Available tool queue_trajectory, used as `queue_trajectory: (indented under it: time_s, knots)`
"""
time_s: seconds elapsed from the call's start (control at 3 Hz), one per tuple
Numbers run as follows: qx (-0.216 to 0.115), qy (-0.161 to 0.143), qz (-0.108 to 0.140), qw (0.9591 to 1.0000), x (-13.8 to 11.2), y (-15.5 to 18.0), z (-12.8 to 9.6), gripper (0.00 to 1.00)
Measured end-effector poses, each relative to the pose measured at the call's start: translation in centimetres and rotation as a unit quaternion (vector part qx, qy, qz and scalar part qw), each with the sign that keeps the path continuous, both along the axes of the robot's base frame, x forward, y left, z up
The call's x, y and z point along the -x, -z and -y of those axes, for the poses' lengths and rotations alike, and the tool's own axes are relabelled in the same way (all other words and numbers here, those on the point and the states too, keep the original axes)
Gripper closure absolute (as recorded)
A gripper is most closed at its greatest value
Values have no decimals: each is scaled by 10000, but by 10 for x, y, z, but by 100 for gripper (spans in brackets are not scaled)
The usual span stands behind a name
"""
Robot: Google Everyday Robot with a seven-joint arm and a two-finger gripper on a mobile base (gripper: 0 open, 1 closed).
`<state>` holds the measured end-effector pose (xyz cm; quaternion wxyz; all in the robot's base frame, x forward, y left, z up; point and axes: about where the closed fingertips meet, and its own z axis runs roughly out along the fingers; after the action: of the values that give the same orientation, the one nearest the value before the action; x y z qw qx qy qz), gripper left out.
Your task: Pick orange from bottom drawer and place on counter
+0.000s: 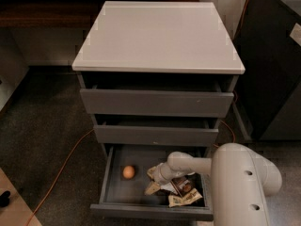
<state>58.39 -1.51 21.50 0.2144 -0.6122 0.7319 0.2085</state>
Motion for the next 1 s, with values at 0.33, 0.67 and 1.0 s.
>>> queue_trajectory:
  time_s: [0.33, 0.67, 1.0]
  knots:
    - [-147, 135, 197, 9996, -11, -1, -14, 0]
    - [-331, 259, 405, 9983, -32, -2, -26, 0]
    - [-412, 374, 561, 9969, -56, -1, -29, 0]
